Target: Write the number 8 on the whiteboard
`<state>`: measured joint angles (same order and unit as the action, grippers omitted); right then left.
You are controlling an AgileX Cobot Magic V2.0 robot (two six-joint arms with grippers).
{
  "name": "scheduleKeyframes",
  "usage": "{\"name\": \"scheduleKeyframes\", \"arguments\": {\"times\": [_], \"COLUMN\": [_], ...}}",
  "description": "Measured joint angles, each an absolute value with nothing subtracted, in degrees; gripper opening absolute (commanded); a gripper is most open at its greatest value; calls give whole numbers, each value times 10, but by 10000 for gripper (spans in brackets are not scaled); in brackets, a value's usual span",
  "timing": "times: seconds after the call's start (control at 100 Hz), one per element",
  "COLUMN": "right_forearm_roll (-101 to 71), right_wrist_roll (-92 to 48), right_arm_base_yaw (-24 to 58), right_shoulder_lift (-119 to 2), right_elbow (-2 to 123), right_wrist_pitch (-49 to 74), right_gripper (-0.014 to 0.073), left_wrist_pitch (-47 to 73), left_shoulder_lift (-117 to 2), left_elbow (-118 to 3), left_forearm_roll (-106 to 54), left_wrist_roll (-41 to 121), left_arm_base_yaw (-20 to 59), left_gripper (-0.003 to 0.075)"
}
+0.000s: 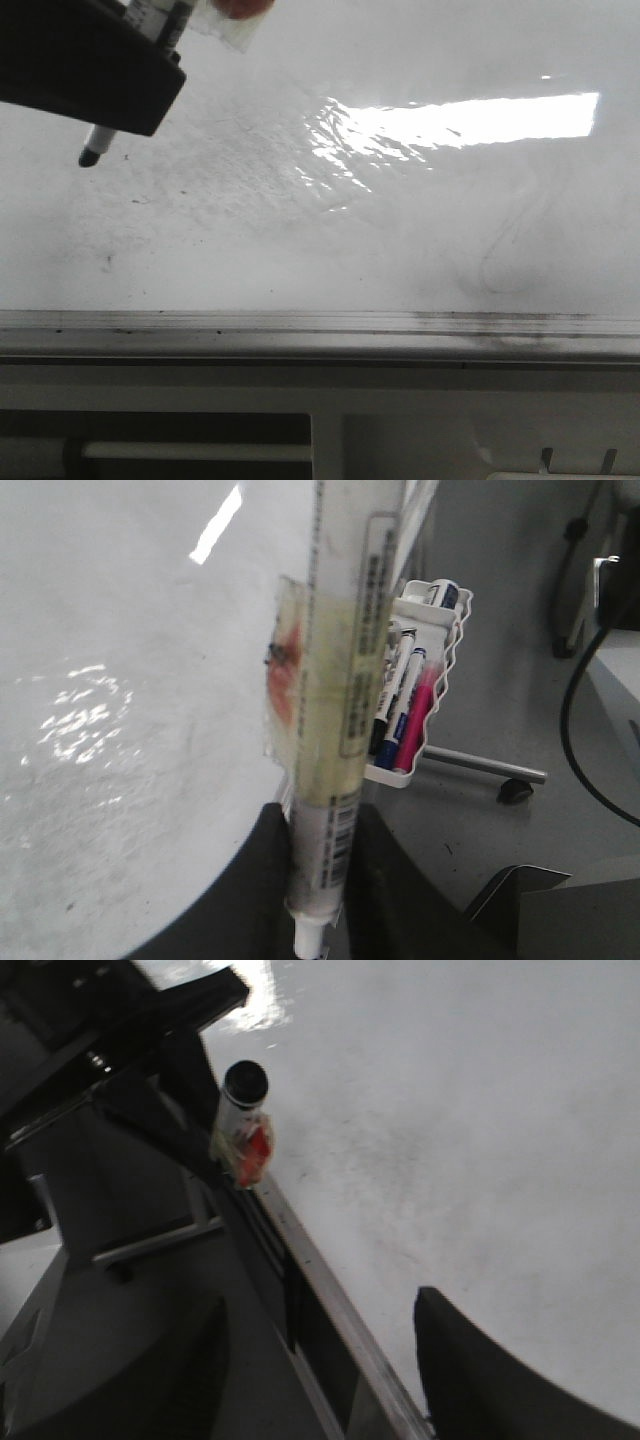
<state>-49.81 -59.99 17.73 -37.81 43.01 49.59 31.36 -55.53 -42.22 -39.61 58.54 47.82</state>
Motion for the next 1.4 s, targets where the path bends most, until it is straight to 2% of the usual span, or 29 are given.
{"name": "scheduleKeyframes", "arguments": {"times": [0.31,0.58,0.63,0.68,0.79,0.88,0.93,0.98,1.1,1.17,1.23,1.4], "right_forearm_roll": [-510,-541,-543,-543,-547,-550,-550,-548,-513,-464,-401,-140], "right_wrist_roll": [-661,-664,-664,-664,-664,-664,-664,-664,-655,-623,-581,-383], "right_arm_base_yaw": [333,415,426,435,443,445,445,445,442,428,415,404], "right_shoulder_lift": [-517,-607,-618,-627,-634,-634,-634,-634,-626,-613,-597,-552], "right_elbow": [456,489,490,490,490,490,490,490,492,496,511,587], "right_wrist_pitch": [388,293,282,278,277,280,280,281,284,291,308,429], "right_gripper": [367,363,325,233,-64,-61,-60,-60,-60,-60,-59,-36], "left_wrist_pitch": [316,325,327,330,331,330,329,329,329,329,330,331], "left_shoulder_lift": [-554,-554,-554,-554,-554,-554,-554,-554,-541,-519,-493,-401], "left_elbow": [-422,-422,-422,-422,-422,-422,-422,-422,-422,-422,-422,-414], "left_forearm_roll": [-426,-430,-430,-430,-426,-425,-425,-425,-428,-430,-426,-381], "left_wrist_roll": [605,606,606,606,606,606,606,606,588,568,546,482], "left_arm_base_yaw": [486,486,486,486,486,486,486,486,486,486,483,447], "left_gripper": [-20,-20,-20,-20,-20,-14,22,91,337,437,455,410]}}
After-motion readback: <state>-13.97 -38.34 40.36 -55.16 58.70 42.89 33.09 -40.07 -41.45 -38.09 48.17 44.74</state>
